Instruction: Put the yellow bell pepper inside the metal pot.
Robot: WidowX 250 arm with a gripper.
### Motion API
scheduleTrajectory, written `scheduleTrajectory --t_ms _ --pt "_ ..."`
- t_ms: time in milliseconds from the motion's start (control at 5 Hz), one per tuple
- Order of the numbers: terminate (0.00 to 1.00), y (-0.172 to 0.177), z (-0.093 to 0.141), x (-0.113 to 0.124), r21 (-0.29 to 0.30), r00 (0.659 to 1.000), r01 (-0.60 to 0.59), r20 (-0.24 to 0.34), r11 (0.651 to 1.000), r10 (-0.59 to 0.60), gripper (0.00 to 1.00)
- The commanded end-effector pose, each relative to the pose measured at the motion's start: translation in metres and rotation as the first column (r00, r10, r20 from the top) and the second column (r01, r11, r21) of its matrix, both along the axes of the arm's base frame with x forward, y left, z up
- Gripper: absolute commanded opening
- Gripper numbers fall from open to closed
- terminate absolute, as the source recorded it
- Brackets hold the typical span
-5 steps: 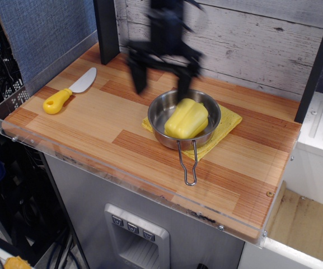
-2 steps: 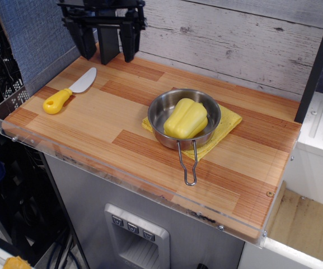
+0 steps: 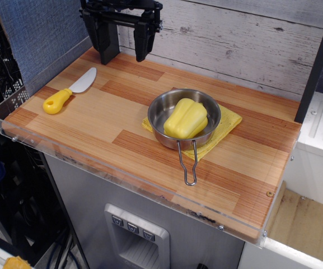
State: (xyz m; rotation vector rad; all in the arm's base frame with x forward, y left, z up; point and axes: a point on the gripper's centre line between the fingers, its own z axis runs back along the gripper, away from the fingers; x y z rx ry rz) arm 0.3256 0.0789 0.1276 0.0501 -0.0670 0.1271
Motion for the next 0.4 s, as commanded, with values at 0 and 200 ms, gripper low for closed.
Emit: scheduleTrajectory --t_ms 0,200 --pt "0.0 0.0049 0.014 -0.0056 0.063 1.0 0.009 0.026 0.998 -0.011 1.0" --pt "1.0 0.0049 0.014 -0.0056 0.063 1.0 0.009 0.026 0.998 -0.011 1.0"
